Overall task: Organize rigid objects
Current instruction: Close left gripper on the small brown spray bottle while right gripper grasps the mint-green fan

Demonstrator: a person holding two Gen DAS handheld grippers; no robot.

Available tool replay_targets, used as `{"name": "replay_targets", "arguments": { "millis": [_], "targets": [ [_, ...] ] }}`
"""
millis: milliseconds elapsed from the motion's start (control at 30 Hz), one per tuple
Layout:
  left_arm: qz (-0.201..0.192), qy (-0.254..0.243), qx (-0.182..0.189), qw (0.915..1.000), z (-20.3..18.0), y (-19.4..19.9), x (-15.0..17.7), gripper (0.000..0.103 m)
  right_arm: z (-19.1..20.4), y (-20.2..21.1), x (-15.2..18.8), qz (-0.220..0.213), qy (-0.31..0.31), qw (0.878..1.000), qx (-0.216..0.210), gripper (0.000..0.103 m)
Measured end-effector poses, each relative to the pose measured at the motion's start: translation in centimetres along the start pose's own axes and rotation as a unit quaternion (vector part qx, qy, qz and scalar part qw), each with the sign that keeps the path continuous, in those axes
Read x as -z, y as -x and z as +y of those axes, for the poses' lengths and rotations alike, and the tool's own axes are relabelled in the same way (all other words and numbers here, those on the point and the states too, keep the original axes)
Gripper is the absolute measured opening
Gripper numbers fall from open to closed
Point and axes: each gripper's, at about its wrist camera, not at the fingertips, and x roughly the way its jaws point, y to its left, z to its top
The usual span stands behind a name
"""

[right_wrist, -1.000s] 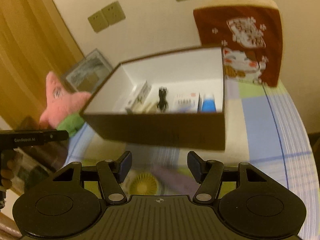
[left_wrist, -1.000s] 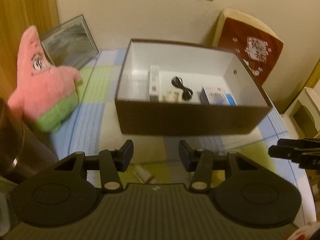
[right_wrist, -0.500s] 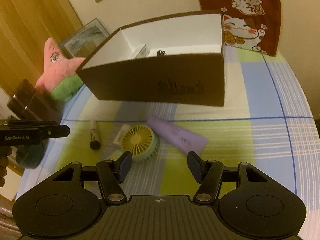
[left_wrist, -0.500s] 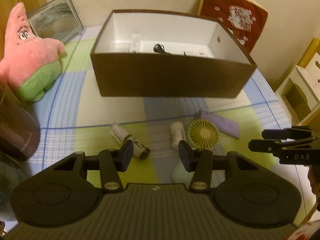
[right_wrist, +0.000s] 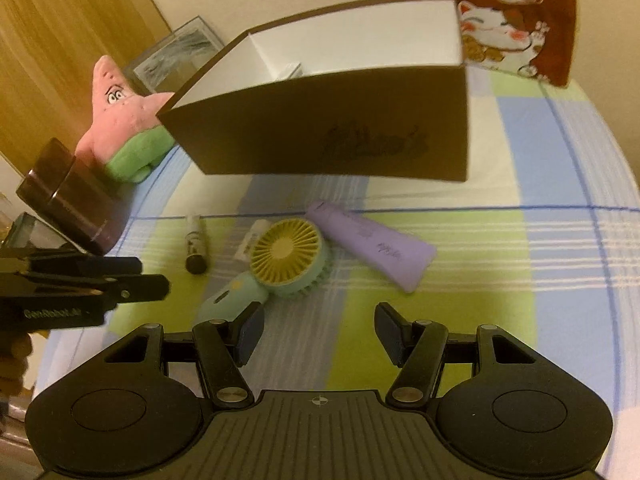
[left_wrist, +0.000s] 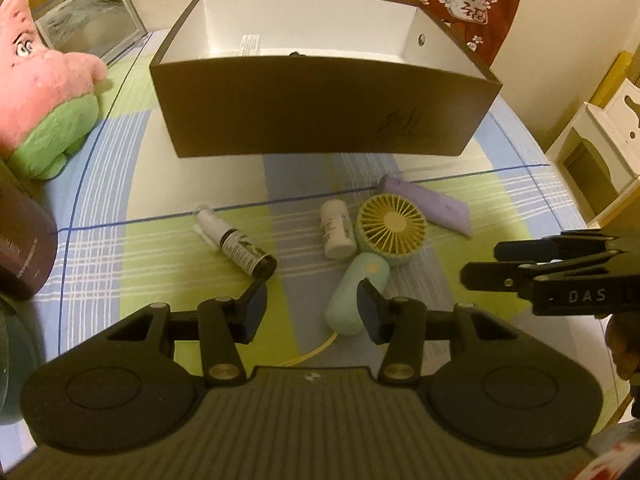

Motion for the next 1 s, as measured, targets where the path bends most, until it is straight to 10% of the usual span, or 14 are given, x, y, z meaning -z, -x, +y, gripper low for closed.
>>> {"name": "replay_targets", "arguments": {
  "millis": [633, 1000],
  "targets": [
    [0.021, 0.035, -0.021, 0.9989, 3.6, -0.7, 1.5, 0.047, 4.8, -8.2, -2.0, 0.053, -0.113, 0.991, 0.042, 0.061],
    [0.022, 0.050, -0.004, 0.9985, 4.1, -2.0, 0.8, 0.047, 4.6, -7.3, -1.9, 0.040, 0.008, 0.995, 0.095, 0.041]
  ]
}}
